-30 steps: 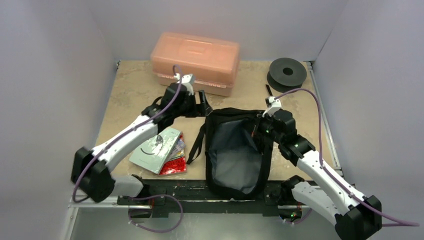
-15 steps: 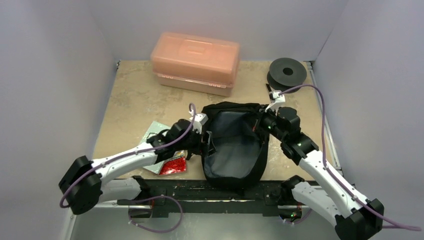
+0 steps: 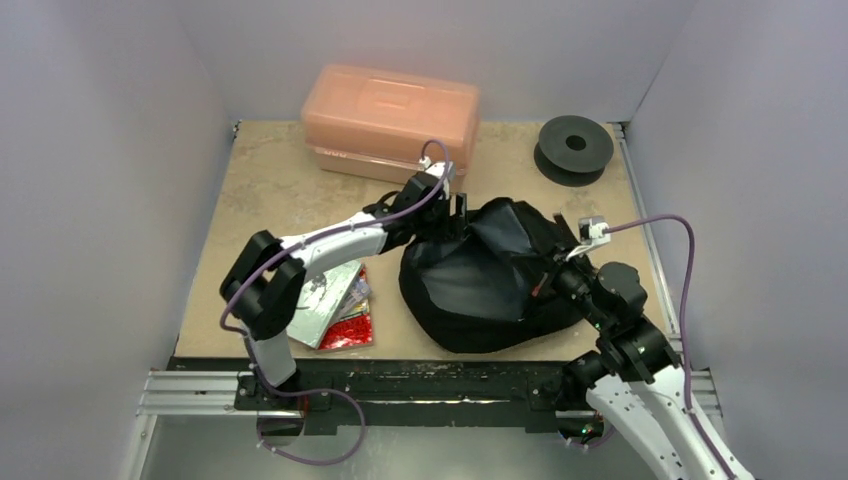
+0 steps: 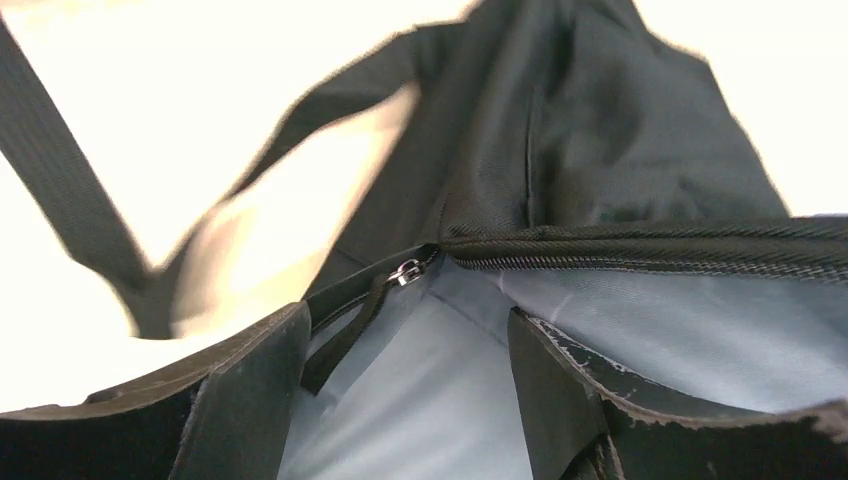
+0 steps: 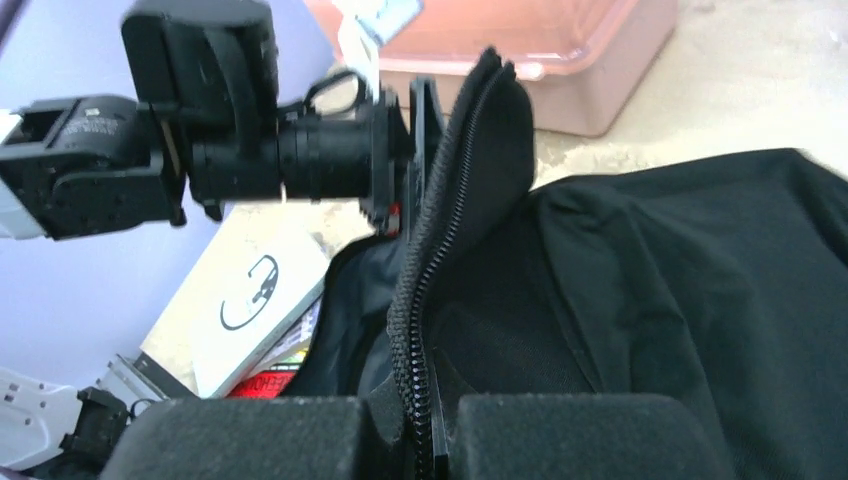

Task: Pack the student bag
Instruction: Unzip the student bag at the center of the board.

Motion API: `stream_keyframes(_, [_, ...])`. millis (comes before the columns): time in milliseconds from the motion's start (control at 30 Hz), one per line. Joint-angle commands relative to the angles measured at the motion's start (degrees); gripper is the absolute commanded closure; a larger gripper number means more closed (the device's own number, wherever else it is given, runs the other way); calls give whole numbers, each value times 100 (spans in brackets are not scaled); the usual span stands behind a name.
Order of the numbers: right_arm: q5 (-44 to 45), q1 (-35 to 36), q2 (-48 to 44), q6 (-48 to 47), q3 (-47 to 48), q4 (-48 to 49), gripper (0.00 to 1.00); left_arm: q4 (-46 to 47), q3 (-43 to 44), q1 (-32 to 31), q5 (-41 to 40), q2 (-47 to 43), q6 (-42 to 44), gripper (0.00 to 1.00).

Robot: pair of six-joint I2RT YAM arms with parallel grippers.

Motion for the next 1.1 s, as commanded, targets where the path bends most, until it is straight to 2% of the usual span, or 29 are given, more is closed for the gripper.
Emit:
stream_keyframes(0, [558, -8, 448, 620, -158, 305, 100, -295, 1229, 254, 497, 775, -200, 28])
stream_keyframes(67, [688, -4, 1067, 620, -112, 630, 100, -218, 1254, 410, 530, 773, -279, 27])
stream_keyframes(133, [1176, -16, 1622, 619, 106, 737, 100, -175, 1045, 594, 598, 567, -302, 25])
stream_keyframes(267, [1487, -182, 2219, 291, 304, 1315, 100, -327, 402, 906, 709, -235, -248, 23])
stream_keyframes(433, [570, -926, 2885, -204, 425, 2059, 100, -596, -434, 989, 736, -1410, -101, 22])
stream_keyframes(500, [296, -939, 2948, -636, 445, 2177, 100, -804, -709, 1005, 573, -1862, -24, 22])
stream_keyframes(633, [164, -934, 2644, -552, 179, 2097, 100, -1693, -1175, 1286, -186, -2811, -178, 21])
stream_keyframes(833, [515, -937, 1947, -143, -146, 1065, 100, -1907, -2101, 2116, -250, -3976, -654, 18])
stream_keyframes(933, [1187, -934, 1717, 476, -124, 457, 86, -1960, -2310, 2440, -244, -4289, -804, 17])
stream_keyframes(1000, [1743, -934, 1668, 618, 39, 128, 68, -2048, -2385, 2596, -336, -4434, -879, 17])
stream_keyframes(1067, [2025, -934, 1726, 443, 321, 13, 45, -2157, -2426, 2679, -555, -4560, -887, 16])
